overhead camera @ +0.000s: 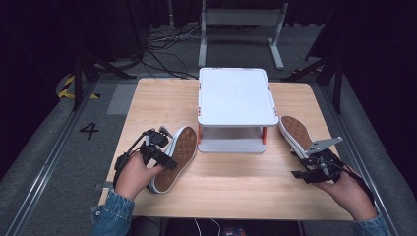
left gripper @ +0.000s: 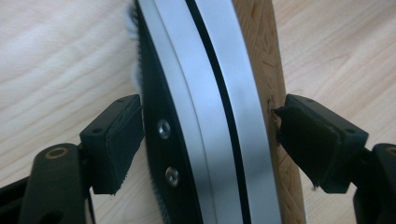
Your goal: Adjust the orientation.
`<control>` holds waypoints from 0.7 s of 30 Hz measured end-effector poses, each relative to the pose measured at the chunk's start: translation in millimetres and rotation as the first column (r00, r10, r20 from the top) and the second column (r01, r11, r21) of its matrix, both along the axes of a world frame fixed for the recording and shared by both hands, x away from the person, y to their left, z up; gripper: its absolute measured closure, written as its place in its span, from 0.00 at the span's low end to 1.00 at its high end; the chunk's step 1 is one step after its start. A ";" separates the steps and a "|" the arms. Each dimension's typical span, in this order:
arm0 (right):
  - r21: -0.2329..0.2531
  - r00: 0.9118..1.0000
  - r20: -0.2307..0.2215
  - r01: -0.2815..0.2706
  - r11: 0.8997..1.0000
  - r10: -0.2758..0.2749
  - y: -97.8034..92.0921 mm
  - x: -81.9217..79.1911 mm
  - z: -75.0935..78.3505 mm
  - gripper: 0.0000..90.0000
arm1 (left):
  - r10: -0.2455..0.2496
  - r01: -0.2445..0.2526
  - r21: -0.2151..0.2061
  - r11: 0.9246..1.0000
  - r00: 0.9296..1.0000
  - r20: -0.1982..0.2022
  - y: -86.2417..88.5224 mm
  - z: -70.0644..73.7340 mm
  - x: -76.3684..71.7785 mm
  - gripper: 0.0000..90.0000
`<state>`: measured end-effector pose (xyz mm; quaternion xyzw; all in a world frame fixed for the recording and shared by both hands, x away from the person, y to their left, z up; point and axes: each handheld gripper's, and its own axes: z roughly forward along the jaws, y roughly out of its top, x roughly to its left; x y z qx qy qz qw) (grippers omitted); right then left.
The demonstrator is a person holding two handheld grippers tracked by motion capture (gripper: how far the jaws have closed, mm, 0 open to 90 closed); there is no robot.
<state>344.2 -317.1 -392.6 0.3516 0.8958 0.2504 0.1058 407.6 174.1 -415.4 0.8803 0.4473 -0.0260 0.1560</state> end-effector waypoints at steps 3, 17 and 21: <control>-0.002 1.000 0.002 0.005 1.000 -0.005 -1.6 -0.2 -1.1 0.48 | -0.023 0.022 -0.021 1.000 1.000 -0.013 -0.6 1.7 -0.1 0.36; -0.008 1.000 -0.009 -0.010 1.000 0.010 3.4 4.3 -3.6 0.48 | -0.017 -0.011 0.151 0.989 0.983 0.182 9.6 27.7 -14.9 0.63; -0.008 1.000 -0.016 -0.019 1.000 0.019 5.8 5.1 -6.4 0.48 | 0.028 -0.079 0.209 0.975 0.971 0.236 26.3 32.8 -12.5 0.63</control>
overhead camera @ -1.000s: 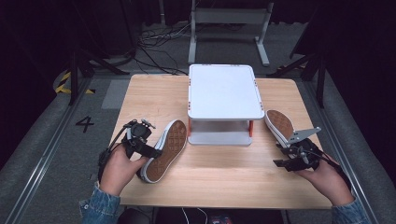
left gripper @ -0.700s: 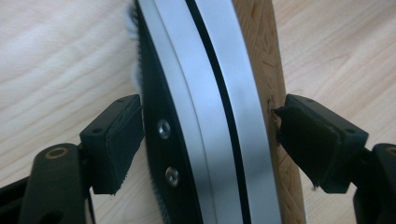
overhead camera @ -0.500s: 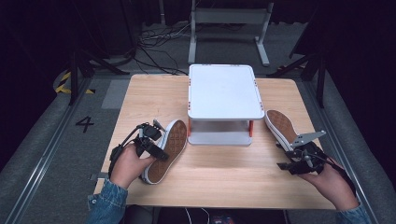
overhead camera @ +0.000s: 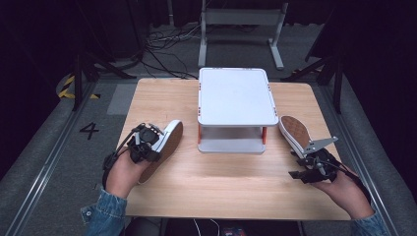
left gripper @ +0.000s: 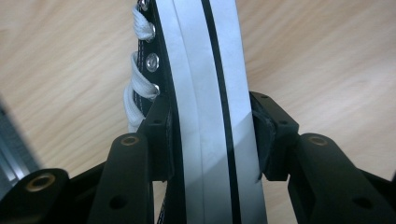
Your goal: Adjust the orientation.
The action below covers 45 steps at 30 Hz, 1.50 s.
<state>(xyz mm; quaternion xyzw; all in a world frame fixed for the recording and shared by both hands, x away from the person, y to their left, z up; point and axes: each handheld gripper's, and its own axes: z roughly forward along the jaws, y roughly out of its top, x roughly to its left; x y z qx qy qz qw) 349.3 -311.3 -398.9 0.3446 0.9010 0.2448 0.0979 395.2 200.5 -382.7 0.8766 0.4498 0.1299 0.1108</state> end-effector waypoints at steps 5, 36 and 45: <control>-0.007 1.000 -0.005 0.016 1.000 -0.016 -0.5 0.3 -1.6 0.48 | 0.028 -0.028 0.036 0.999 1.000 -0.006 -1.1 -3.4 0.1 0.59; -0.012 1.000 -0.010 -0.008 1.000 0.008 3.5 2.0 -1.4 0.47 | -0.128 0.119 -0.109 0.987 0.988 -0.086 -13.1 8.6 -19.2 0.42; -0.008 1.000 -0.011 0.005 1.000 -0.005 -2.1 -2.4 -1.7 0.47 | -0.151 0.150 -0.018 0.988 0.983 -0.103 -16.9 -3.1 -11.2 0.39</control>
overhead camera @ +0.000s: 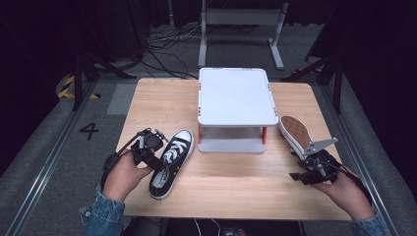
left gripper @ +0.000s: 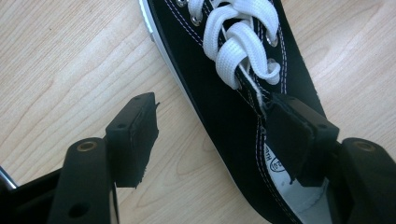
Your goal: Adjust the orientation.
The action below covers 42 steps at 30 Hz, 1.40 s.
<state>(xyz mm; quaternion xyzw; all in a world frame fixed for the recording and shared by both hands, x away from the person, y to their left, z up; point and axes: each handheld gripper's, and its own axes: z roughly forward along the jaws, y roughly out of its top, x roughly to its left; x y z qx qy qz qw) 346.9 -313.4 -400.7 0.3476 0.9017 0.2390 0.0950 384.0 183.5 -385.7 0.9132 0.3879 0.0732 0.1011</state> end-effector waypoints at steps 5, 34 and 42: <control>-0.004 1.000 0.000 0.002 1.000 -0.002 -1.0 -2.3 0.3 0.47 | -0.003 0.003 0.004 1.000 0.999 -0.044 4.4 0.0 -0.8 0.43; -0.012 0.999 -0.024 0.034 0.999 -0.034 -10.6 -12.7 -7.5 0.45 | -0.128 0.133 -0.155 0.979 0.991 0.044 -17.4 -16.1 36.8 0.55; -0.013 0.999 -0.044 0.027 1.000 -0.027 -5.3 -10.3 -11.6 0.45 | -0.177 0.176 -0.173 0.969 0.984 0.009 -21.1 -14.9 42.2 0.80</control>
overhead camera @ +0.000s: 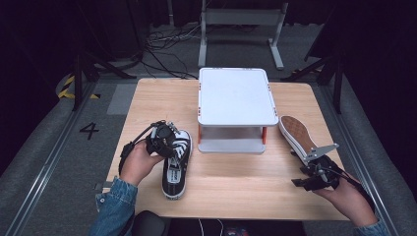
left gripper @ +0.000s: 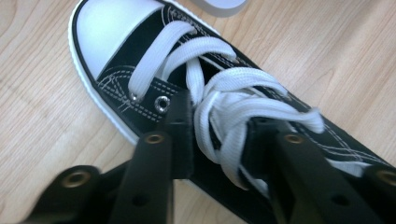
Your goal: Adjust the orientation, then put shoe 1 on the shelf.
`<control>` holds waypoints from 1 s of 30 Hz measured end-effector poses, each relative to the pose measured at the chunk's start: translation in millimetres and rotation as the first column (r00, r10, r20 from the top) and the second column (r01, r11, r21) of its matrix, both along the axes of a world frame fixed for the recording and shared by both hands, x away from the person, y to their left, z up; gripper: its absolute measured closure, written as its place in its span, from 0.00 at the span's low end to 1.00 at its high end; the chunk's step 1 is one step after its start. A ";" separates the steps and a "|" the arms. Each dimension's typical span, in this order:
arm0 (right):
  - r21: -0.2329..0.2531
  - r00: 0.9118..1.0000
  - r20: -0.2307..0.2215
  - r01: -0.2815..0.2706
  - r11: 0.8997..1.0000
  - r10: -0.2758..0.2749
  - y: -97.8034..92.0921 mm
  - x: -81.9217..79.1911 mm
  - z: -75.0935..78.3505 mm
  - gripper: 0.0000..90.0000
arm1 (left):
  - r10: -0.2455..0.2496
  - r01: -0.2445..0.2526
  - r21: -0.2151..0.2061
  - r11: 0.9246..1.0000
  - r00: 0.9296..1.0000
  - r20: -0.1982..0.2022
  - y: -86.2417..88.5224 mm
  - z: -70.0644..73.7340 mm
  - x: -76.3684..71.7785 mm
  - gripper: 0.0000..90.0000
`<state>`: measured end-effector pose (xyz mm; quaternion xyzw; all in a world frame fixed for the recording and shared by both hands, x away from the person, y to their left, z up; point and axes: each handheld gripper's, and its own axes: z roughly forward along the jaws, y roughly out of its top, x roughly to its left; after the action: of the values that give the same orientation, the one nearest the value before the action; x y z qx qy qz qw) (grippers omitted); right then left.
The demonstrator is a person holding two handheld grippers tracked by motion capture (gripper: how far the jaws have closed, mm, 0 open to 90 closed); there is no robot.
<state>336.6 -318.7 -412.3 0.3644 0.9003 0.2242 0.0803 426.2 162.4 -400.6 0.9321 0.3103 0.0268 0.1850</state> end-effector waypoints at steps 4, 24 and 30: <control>0.001 1.000 0.004 -0.003 1.000 0.003 -0.7 0.9 -0.2 0.45 | 0.035 -0.035 0.003 0.999 0.999 0.004 1.7 4.5 -1.3 0.84; -0.002 1.000 0.020 -0.007 1.000 0.007 1.5 5.1 5.1 0.45 | 0.004 0.002 -0.063 0.998 0.996 0.092 19.2 75.3 -10.9 0.86; -0.007 0.999 0.021 -0.030 1.000 0.030 9.0 8.9 5.6 0.46 | 0.012 -0.004 -0.066 0.998 0.993 0.114 27.6 98.4 -10.9 0.86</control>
<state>345.5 -309.7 -406.6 0.3482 0.9055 0.2262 0.0876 415.3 190.0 -302.3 0.9211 0.3037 0.0707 0.2330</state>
